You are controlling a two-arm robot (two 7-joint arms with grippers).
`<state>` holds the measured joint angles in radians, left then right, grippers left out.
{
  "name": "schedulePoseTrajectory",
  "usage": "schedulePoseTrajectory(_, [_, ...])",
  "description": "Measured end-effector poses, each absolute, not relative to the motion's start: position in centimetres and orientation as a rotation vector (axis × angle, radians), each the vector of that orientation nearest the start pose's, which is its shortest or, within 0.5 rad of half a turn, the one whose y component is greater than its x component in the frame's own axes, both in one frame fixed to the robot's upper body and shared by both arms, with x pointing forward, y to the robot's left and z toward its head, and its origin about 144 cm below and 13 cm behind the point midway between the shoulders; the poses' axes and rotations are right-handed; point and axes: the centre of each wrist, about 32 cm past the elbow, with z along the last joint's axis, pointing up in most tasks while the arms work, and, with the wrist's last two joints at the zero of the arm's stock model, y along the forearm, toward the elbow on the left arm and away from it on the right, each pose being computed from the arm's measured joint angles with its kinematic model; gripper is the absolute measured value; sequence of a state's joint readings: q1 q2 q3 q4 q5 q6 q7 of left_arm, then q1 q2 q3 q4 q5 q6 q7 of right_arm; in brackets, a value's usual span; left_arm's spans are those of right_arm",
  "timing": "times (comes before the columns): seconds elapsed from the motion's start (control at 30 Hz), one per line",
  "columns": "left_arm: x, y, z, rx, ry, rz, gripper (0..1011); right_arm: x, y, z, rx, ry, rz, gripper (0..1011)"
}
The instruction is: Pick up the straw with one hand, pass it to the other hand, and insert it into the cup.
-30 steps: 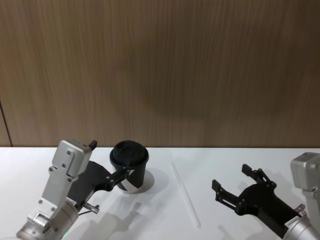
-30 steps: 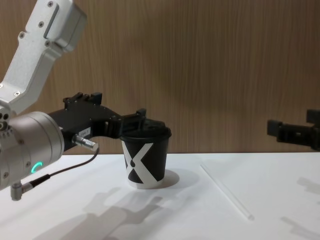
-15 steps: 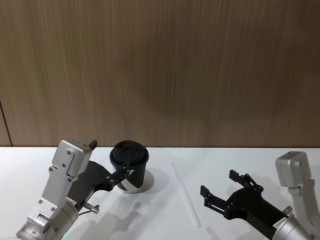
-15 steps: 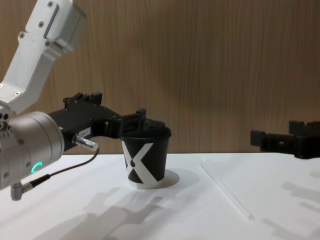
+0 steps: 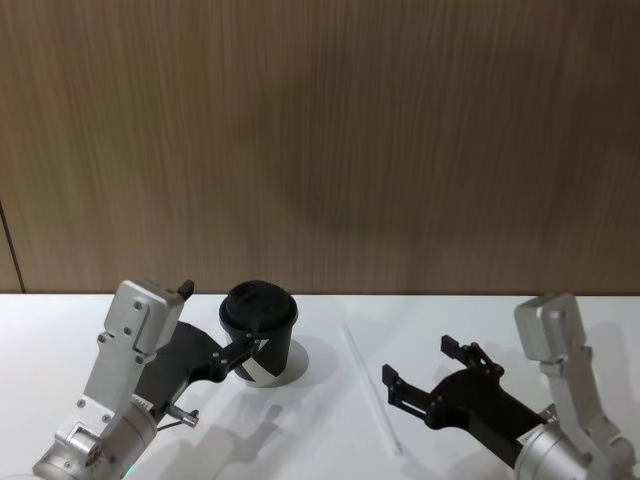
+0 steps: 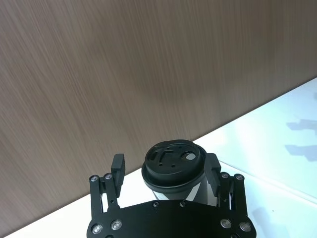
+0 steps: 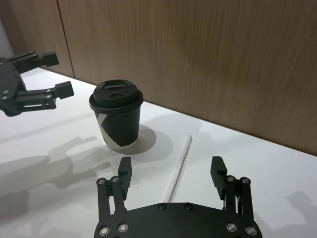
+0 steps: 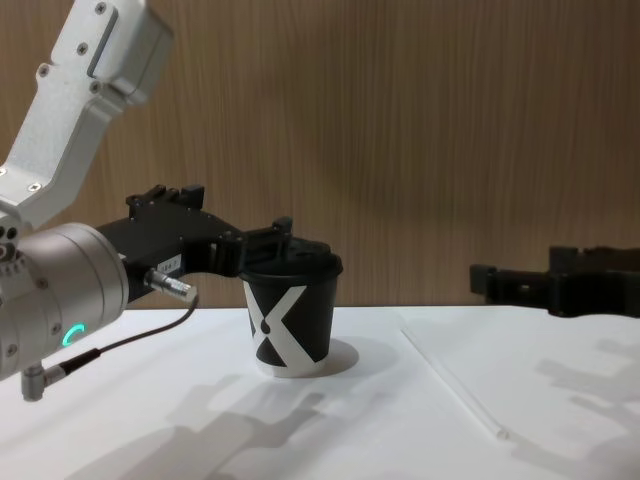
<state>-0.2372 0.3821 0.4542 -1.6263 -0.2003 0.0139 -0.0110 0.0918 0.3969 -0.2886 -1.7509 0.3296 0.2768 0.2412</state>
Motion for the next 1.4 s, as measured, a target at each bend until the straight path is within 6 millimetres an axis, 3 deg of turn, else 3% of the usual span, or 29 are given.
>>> schedulePoseTrajectory(0.6, [49.2,19.8,120.4,0.061,-0.268,1.124,1003,47.2,-21.6,121.4,-0.246,0.037,-1.019,1001])
schedulePoseTrajectory(1.4, [49.2,19.8,120.4,0.061,-0.268,1.124,1003,46.9,-21.1,121.4,-0.357,0.137,-1.037,1001])
